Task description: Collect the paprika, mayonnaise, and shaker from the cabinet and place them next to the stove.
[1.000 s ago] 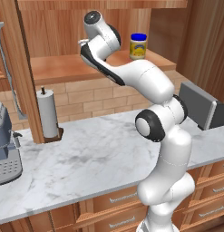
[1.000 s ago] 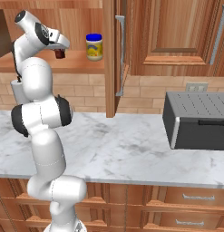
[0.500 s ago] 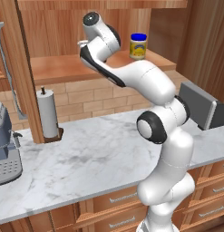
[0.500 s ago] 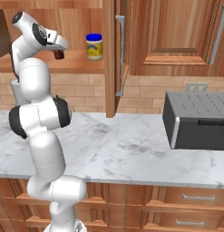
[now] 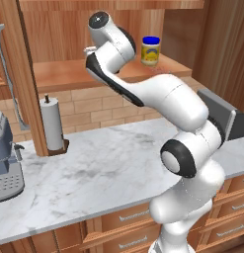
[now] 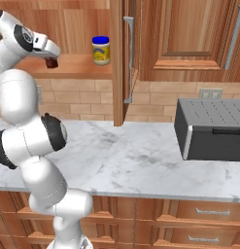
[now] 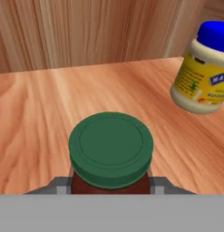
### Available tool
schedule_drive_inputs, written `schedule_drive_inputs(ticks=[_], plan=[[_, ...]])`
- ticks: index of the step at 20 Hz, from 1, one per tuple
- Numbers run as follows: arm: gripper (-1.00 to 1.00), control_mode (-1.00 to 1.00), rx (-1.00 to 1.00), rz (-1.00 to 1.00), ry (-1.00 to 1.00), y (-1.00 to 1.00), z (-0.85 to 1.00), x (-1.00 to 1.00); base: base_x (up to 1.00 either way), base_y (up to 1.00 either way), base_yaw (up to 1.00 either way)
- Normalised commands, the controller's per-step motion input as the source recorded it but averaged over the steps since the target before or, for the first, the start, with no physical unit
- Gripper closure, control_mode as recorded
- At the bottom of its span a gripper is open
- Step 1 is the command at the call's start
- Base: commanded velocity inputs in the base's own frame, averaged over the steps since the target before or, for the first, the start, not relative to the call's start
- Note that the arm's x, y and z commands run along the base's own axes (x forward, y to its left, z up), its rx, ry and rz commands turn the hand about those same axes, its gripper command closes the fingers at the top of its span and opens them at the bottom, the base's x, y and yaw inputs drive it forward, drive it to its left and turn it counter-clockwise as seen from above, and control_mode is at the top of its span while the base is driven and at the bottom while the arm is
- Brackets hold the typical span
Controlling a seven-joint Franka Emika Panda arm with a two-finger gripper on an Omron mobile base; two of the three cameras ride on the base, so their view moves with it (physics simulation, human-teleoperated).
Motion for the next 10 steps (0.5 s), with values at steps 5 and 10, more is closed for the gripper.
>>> schedule_drive_inputs(ticks=[5, 10], plan=[[1.0, -1.0, 0.1, -0.02, 0.0, -0.43, 0.0, -1.0, 0.0, 0.0, 0.0], [1.0, -1.0, 0.11, -0.04, -0.03, -0.61, 0.0, -1.0, 0.0, 0.0, 0.0]])
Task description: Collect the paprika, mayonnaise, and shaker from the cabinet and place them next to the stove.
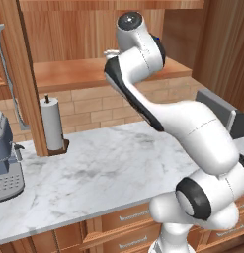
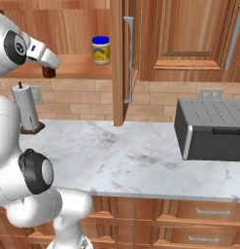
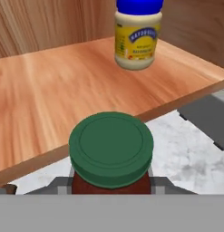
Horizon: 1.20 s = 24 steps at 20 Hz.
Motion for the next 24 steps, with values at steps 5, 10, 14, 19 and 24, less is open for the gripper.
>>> schedule_drive_inputs(ticks=[5, 10, 14, 19, 24], plan=[[1.0, -1.0, 0.12, -0.03, -0.1, -0.58, -0.07, -1.0, 0.0, 0.0, 0.0], [1.0, -1.0, 0.06, 0.0, -0.08, -0.35, -0.21, -1.0, 0.0, 0.0, 0.0], [1.0, -1.0, 0.0, 0.0, -0.03, -0.04, -0.26, -0.96, 0.0, 0.0, 0.0], [1.0, -1.0, -0.06, 0.02, 0.02, 0.13, -0.36, -0.47, 0.0, 0.0, 0.0], [1.0, 1.0, -0.02, 0.02, 0.02, 0.05, -0.28, -0.23, -0.24, -0.02, 0.0]])
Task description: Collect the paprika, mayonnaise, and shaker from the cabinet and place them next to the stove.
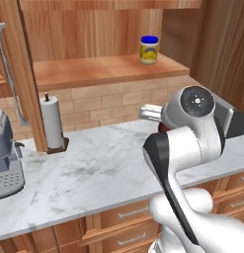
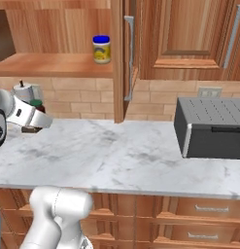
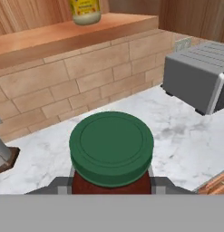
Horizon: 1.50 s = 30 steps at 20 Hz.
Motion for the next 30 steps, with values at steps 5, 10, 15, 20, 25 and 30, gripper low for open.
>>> schedule_drive_inputs(ticks=[5, 10, 15, 20, 25, 30], plan=[[1.0, 1.0, 0.0, 0.0, 0.0, 0.0, 0.0, 0.0, -0.74, -0.35, 0.0], [1.0, 1.0, 0.0, 0.0, 0.0, 0.0, 0.0, 0.0, -0.53, -0.66, -0.03], [1.0, 1.0, 0.0, 0.0, 0.0, 0.0, 0.0, 0.0, -0.04, -0.89, -0.08], [1.0, 1.0, 0.0, 0.0, 0.0, 0.0, 0.0, 0.0, -0.02, -1.0, -0.08], [1.0, 1.0, 0.0, 0.0, 0.0, 0.0, 0.0, 0.0, -0.05, -1.0, -0.07], [1.0, 1.0, 0.0, 0.0, 0.0, 0.0, 0.0, 0.0, -0.01, -1.0, -0.05]])
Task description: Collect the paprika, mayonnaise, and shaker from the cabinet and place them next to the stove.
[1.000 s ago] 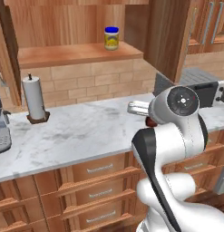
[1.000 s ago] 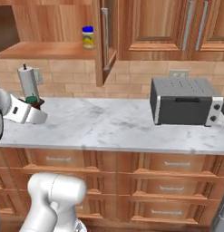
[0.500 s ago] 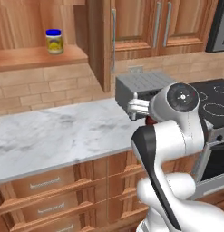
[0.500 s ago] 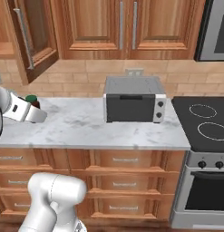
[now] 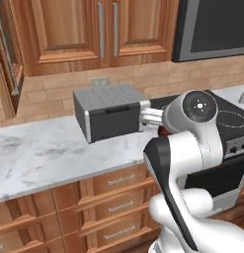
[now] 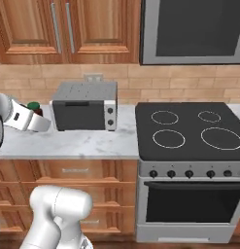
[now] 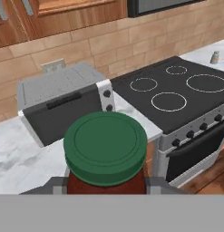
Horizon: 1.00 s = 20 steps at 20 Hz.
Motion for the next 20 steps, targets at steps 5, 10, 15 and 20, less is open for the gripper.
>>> schedule_drive_inputs(ticks=[5, 10, 15, 20], plan=[[1.0, 1.0, 0.0, 0.0, 0.0, 0.0, 0.0, 0.0, 0.0, -1.0, -0.03], [1.0, 1.0, 0.0, 0.0, 0.0, 0.0, 0.0, 0.0, 0.04, -1.0, -0.01], [1.0, 1.0, 0.0, 0.0, 0.0, 0.0, 0.0, 0.0, 0.2, -0.96, 0.0], [1.0, 1.0, 0.0, 0.0, 0.0, 0.0, 0.0, 0.0, 0.41, -0.73, 0.0]])
